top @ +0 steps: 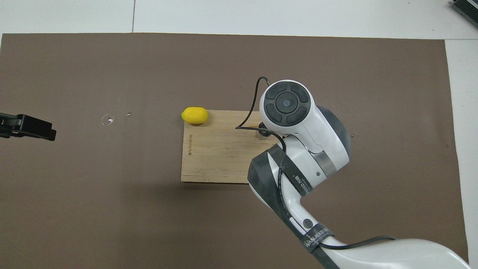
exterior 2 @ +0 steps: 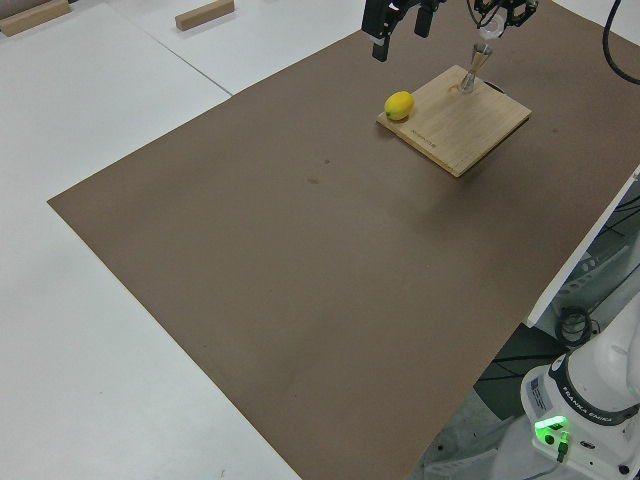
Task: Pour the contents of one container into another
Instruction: 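Tilt the glass cup over the metal cup with the right gripper to pour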
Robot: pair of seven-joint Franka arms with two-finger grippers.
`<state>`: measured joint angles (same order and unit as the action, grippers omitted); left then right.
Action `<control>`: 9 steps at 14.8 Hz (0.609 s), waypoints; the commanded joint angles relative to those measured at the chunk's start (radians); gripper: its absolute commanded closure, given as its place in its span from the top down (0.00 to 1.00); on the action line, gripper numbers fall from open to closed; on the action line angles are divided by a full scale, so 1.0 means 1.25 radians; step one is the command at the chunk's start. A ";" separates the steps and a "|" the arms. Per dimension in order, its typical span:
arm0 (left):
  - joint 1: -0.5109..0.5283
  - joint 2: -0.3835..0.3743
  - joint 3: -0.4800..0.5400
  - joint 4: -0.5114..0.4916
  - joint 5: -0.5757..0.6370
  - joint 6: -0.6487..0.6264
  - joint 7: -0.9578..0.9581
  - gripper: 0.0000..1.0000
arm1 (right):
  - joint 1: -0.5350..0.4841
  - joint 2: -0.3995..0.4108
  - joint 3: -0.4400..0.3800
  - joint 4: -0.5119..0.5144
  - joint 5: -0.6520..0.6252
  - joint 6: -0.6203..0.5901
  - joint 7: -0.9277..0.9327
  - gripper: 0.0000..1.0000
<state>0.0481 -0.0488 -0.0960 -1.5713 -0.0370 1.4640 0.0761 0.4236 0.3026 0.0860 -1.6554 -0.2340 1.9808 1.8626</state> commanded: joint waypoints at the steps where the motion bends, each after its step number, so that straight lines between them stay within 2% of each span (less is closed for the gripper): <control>1: 0.007 -0.010 -0.003 -0.006 -0.008 -0.010 0.009 1.00 | -0.016 -0.004 0.006 -0.001 0.030 0.002 0.014 0.08; 9: 0.007 -0.010 -0.002 -0.006 -0.008 -0.009 0.009 1.00 | -0.055 0.002 0.005 0.000 0.154 0.003 0.011 0.09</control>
<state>0.0481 -0.0488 -0.0960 -1.5713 -0.0370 1.4629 0.0761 0.3740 0.3040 0.0833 -1.6556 -0.0826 1.9809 1.8626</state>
